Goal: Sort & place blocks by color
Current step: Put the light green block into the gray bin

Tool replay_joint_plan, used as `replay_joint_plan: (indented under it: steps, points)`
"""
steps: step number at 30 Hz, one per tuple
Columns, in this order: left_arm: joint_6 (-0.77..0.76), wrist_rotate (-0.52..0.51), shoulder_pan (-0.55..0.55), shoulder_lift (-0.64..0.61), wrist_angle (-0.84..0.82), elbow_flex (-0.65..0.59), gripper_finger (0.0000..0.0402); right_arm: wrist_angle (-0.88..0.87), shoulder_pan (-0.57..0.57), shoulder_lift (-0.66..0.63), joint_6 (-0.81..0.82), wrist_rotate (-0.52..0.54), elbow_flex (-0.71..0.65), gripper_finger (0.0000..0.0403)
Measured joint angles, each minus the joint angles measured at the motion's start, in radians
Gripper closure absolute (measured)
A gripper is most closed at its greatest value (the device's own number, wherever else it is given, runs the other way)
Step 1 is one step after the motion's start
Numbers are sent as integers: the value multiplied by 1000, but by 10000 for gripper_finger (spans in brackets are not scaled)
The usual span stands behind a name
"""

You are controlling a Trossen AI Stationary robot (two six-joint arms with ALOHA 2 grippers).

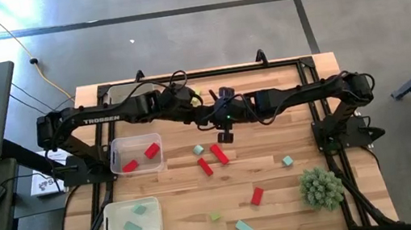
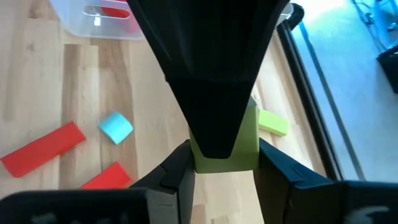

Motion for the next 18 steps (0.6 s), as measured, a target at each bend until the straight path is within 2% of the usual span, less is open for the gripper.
replay_joint_plan:
  steps: [6,14,18]
  points:
    - [30,3,1,0,7,1,293,15,0,0,0,27,1,245]
    - [47,1,2,0,15,5,293,-49,0,2,32,82,30,238]
    - [52,-1,1,2,10,4,293,-67,0,2,46,74,32,237]
